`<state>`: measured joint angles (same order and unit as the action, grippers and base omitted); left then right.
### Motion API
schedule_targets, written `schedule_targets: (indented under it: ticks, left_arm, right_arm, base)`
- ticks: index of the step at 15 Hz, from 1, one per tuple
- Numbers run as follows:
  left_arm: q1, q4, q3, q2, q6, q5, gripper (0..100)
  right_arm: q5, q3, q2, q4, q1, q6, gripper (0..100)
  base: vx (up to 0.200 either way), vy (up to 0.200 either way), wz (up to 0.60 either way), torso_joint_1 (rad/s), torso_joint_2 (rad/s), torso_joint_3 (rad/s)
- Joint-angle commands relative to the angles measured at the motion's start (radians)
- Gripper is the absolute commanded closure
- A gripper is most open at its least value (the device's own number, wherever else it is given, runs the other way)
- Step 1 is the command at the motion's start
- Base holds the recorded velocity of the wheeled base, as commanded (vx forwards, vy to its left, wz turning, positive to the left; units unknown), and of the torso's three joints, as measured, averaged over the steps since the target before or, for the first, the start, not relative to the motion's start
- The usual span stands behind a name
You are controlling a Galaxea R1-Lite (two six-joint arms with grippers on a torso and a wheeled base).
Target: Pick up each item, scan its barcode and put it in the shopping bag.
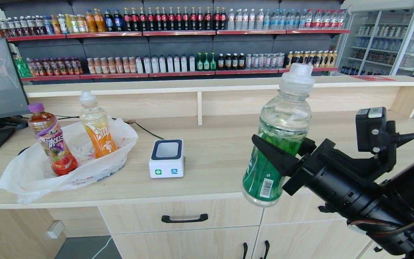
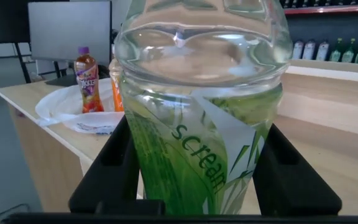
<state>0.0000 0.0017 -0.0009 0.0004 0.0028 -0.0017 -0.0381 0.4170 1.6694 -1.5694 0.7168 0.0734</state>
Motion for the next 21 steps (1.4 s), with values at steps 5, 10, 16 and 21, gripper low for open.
schedule_targets:
  ticks: [5, 10, 16, 21]
  left_arm:
    - [0.0, 0.0, -0.001, 0.0, 0.0, 0.0, 0]
    - [0.002, 0.0, -0.001, 0.0, 0.0, 0.0, 0]
    - [0.0, 0.0, 0.001, 0.0, 0.0, 0.0, 0]
    - [0.0, 0.0, -0.001, 0.0, 0.0, 0.0, 0]
  right_arm:
    - [-0.037, 0.025, -0.028, -0.001, 0.089, 0.23, 100]
    - [-0.045, 0.054, -0.063, -0.001, 0.101, 0.451, 100]
    - [-0.045, 0.143, -0.091, -0.001, 0.162, 0.534, 100]
    - [-0.046, 0.143, -0.108, -0.001, 0.162, 0.536, 100]
  base:
    - [0.0, 0.0, 0.0, 0.0, 0.0, 0.0]
    - [0.0, 0.0, 0.0, 0.0, 0.0, 0.0]
    - [0.0, 0.0, 0.0, 0.0, 0.0, 0.0]
    - [0.0, 0.0, 0.0, 0.0, 0.0, 0.0]
